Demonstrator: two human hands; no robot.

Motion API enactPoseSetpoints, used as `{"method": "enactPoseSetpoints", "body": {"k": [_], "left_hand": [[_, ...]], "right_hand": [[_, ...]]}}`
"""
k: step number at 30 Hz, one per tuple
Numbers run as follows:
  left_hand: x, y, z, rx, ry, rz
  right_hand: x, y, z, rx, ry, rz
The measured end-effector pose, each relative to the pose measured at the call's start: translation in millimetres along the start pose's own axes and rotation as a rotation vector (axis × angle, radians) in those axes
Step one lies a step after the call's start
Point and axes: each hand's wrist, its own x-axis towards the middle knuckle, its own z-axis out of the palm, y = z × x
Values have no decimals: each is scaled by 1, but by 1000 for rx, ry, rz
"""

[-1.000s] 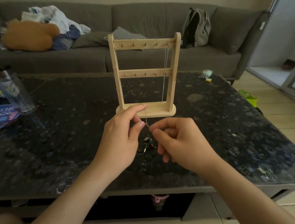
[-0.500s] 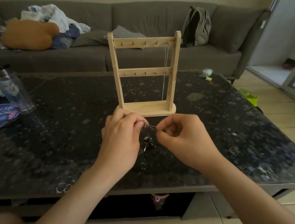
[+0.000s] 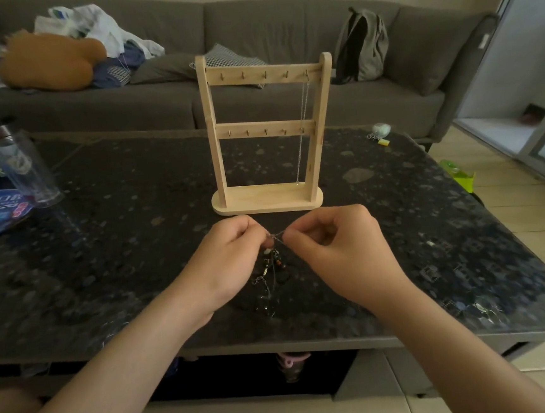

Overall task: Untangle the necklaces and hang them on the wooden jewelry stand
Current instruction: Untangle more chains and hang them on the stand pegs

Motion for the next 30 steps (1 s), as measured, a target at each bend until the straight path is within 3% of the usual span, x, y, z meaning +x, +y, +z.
{"method": "enactPoseSetpoints", "body": {"k": [8,23,30], "left_hand": [[-2,2,-1,-8,-57,112],[-2,0,-5,14,-114,223],[0,-5,-7,54,15,306]], "right_hand": [[-1,-7,-5,306,-122,195],[0,-9,0,389,-148,191],[-3,-14,0,434,-165,246]]}}
